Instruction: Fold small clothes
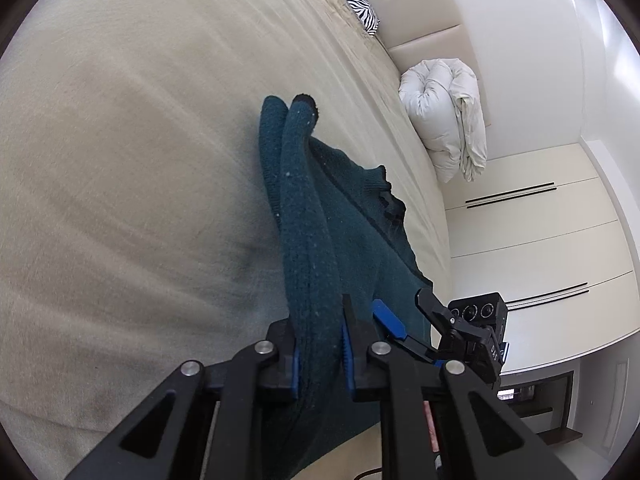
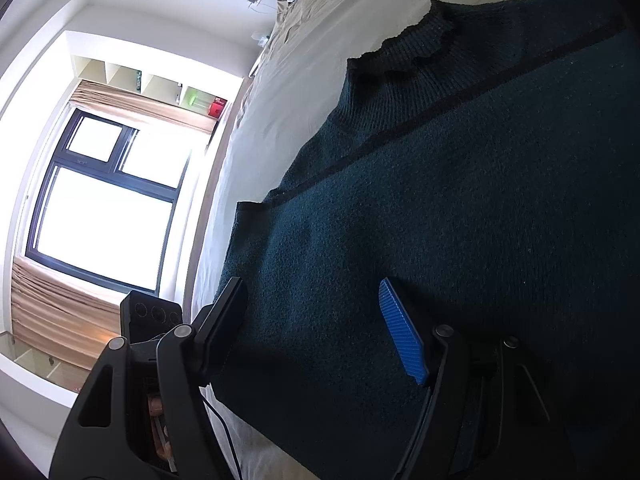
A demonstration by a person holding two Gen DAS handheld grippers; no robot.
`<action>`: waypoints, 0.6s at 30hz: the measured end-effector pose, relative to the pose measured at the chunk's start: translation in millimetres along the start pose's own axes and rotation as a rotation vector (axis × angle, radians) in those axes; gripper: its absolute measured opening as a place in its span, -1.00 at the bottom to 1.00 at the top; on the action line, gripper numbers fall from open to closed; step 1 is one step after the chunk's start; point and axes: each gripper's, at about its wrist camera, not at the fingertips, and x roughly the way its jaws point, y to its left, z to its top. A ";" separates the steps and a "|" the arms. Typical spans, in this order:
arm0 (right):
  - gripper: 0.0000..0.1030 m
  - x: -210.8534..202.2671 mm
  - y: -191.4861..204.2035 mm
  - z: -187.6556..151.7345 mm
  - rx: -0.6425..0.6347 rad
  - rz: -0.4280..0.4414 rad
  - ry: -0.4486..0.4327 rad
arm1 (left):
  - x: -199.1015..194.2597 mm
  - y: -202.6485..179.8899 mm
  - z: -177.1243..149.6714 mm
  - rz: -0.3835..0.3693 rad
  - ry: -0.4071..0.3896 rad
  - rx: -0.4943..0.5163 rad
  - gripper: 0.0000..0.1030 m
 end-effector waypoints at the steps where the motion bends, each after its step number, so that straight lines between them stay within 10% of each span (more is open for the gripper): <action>1: 0.30 -3.6 -2.3 1.3 0.024 0.023 -0.005 | -1.2 -6.5 0.2 -0.003 -0.003 0.010 -0.68; 10: 0.34 -76.5 -40.6 18.9 0.172 0.206 -0.100 | 12.5 -99.6 -9.7 -0.036 0.008 0.152 -0.69; 18: 0.37 -147.2 -94.1 38.0 0.279 0.286 -0.173 | 99.7 -182.0 -46.0 -0.071 0.113 0.265 -0.69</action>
